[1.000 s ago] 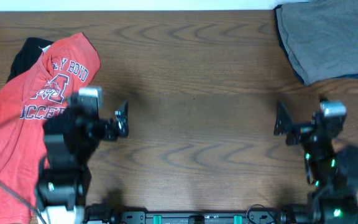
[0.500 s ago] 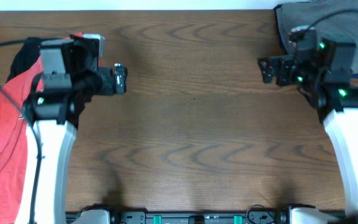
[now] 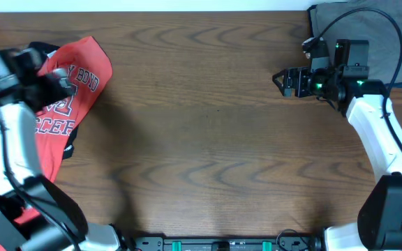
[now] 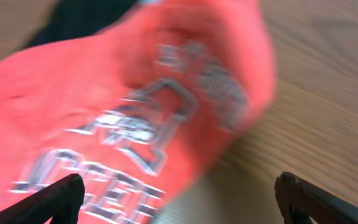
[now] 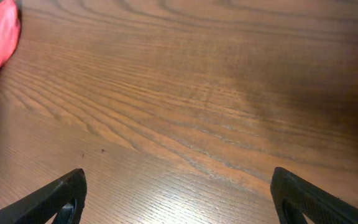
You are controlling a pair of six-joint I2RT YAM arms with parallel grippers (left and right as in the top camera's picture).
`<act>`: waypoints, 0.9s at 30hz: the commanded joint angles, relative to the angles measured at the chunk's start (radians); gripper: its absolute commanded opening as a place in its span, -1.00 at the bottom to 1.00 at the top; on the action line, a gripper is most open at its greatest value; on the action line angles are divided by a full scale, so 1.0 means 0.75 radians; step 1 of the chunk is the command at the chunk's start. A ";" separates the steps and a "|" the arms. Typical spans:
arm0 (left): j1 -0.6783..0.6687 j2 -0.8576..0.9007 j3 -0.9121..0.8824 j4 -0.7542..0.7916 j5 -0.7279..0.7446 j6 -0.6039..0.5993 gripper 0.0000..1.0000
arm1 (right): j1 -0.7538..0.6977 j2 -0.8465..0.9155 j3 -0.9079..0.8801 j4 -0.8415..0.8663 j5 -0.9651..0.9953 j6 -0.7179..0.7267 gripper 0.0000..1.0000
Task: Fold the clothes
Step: 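Reach the left gripper to the orange shirt's top edge and grasp it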
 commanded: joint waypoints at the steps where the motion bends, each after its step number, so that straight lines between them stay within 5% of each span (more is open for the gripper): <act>1: 0.113 0.069 0.057 0.066 -0.011 -0.002 0.98 | 0.049 0.027 0.022 0.003 0.004 -0.017 0.83; 12: 0.458 0.298 0.057 0.242 -0.120 -0.063 0.97 | 0.213 0.044 0.022 0.016 0.102 -0.016 0.80; 27: 0.638 0.523 0.057 0.407 -0.233 0.017 0.98 | 0.339 0.044 0.022 0.010 0.159 -0.015 0.62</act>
